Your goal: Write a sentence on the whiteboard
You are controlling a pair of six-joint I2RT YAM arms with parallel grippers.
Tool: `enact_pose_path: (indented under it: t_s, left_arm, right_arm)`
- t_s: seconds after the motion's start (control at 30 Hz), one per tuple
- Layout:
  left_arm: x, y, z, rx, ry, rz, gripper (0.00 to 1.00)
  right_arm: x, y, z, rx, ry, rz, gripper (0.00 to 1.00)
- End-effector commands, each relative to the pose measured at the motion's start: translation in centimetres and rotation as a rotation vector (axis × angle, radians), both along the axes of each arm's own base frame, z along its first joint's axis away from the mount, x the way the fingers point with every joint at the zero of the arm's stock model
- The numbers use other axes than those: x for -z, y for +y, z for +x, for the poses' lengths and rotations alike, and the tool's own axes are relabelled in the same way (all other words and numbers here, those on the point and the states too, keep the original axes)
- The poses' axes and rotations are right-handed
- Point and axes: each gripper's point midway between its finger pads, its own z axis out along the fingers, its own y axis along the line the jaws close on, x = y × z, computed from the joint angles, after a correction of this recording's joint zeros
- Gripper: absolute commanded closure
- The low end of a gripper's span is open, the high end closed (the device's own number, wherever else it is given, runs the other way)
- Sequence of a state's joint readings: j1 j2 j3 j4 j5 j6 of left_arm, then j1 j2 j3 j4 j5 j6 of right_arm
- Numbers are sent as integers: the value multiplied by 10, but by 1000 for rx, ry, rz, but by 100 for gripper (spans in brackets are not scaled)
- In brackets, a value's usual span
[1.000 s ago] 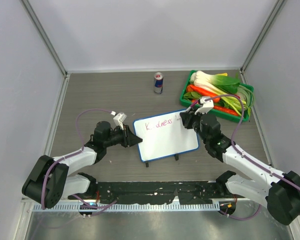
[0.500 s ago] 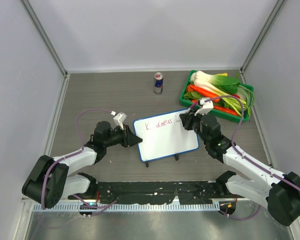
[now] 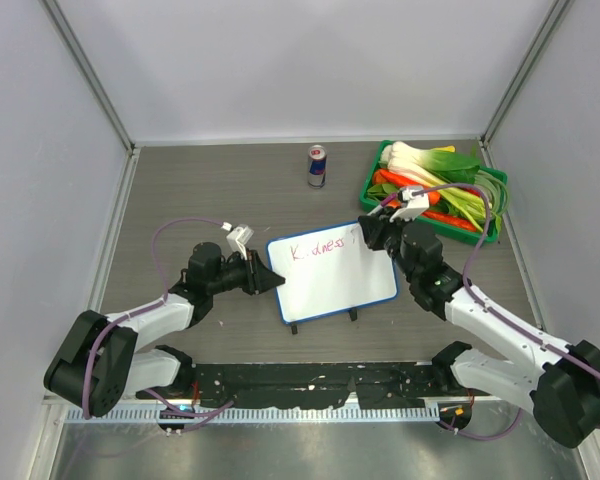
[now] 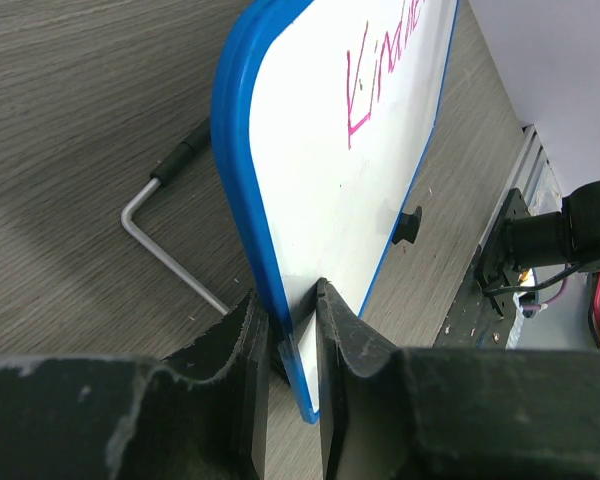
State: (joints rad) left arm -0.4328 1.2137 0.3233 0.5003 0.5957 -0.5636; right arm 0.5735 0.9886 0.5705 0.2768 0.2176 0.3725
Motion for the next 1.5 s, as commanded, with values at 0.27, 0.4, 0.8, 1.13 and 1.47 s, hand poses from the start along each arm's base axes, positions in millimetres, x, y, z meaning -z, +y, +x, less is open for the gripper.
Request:
enact_pose_path:
  t_s: [0.27, 0.4, 0.8, 1.13, 1.47]
  left_arm:
    - [5, 0, 2, 11, -35, 46, 100]
    - [6, 1, 3, 9, -33, 47, 100]
    - [6, 1, 3, 10, -33, 49, 100]
    - [6, 1, 3, 9, -32, 48, 100]
    - [6, 0, 2, 11, -33, 47, 100]
  right_arm:
    - [3, -4, 11, 55, -11, 2, 99]
    - [9, -6, 7, 51, 3, -7, 99]
    - [38, -9, -8, 22, 75, -35, 99]
    - [32, -9, -6, 29, 60, -23, 99]
    - [7, -11, 5, 70, 4, 2, 99]
